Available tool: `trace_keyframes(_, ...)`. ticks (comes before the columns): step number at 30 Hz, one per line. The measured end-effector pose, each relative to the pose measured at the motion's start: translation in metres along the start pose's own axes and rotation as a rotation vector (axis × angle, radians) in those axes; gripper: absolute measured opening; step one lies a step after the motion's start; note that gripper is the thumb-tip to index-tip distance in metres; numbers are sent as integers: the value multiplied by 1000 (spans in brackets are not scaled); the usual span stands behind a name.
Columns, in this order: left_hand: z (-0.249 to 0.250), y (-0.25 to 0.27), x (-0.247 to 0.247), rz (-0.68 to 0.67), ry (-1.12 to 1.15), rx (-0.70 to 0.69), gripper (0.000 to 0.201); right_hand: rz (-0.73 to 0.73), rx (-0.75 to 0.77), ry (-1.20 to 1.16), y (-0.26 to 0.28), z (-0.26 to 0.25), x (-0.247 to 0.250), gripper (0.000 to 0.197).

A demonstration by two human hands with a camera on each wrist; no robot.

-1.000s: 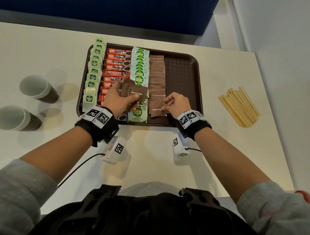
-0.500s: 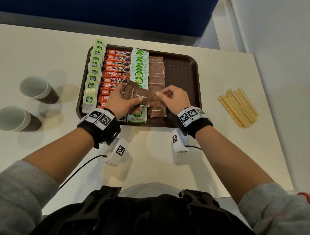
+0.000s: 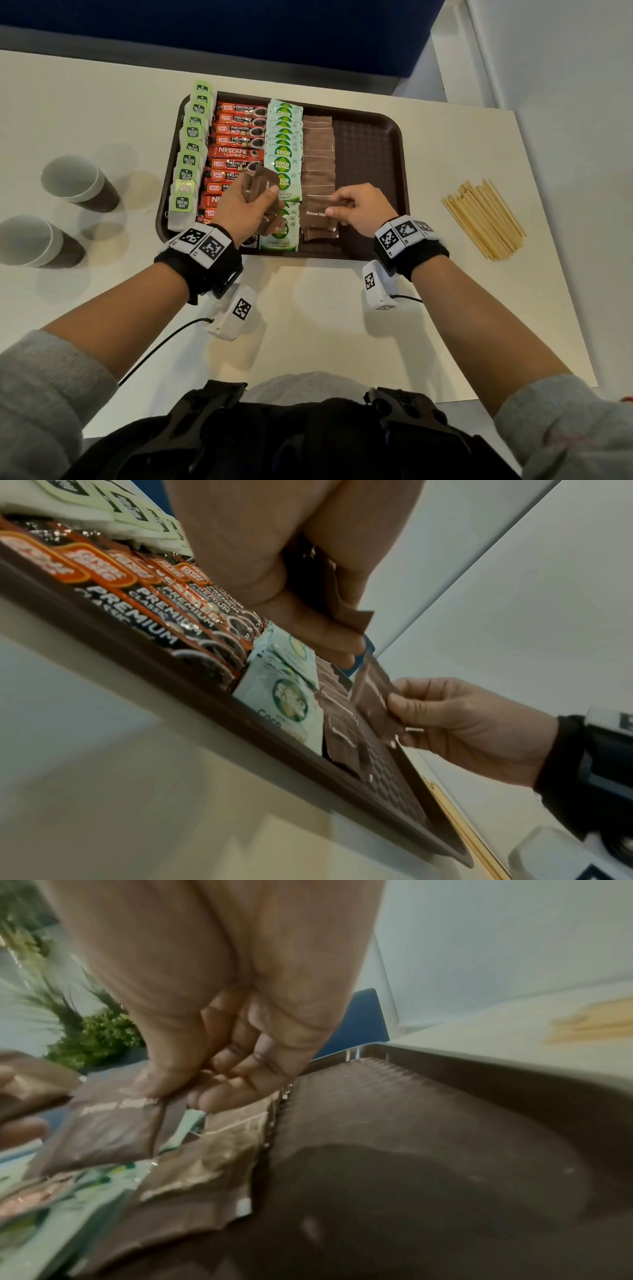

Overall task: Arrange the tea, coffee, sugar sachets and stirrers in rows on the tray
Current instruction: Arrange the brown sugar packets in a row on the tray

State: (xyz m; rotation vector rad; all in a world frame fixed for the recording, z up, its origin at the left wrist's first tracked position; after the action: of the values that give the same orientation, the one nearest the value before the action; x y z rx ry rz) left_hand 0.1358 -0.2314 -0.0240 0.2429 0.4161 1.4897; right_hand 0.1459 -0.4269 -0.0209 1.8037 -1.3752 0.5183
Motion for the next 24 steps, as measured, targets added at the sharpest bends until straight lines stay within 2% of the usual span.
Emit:
trace_keyframes(3, 1, -1, 3, 12, 15, 0, 13, -70, 16, 170, 5, 6, -5, 17)
trace_keyframes(6, 1, -2, 1, 7, 16, 1, 14, -93, 5, 211, 6, 9, -11, 16)
trace_keyframes(14, 1, 0, -1, 3, 32, 3, 14, -34, -77, 70, 3, 17, -23, 13)
trace_keyframes(24, 1, -3, -4, 7, 31, 31, 16, 62, -121, 10, 2, 23, -20, 18)
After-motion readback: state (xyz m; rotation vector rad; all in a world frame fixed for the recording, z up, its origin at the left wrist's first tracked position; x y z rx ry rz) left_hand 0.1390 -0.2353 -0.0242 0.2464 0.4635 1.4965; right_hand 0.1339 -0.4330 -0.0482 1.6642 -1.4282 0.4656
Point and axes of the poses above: each hand's wrist, its own y-axis away from the middle knuckle, its own x-axis out of the back of the hand, z = x × y, the point moved 8 cm from there along -y, towards the middle knuckle, and after that the axes turned 5 degrees about y, right-handed, at the moved point
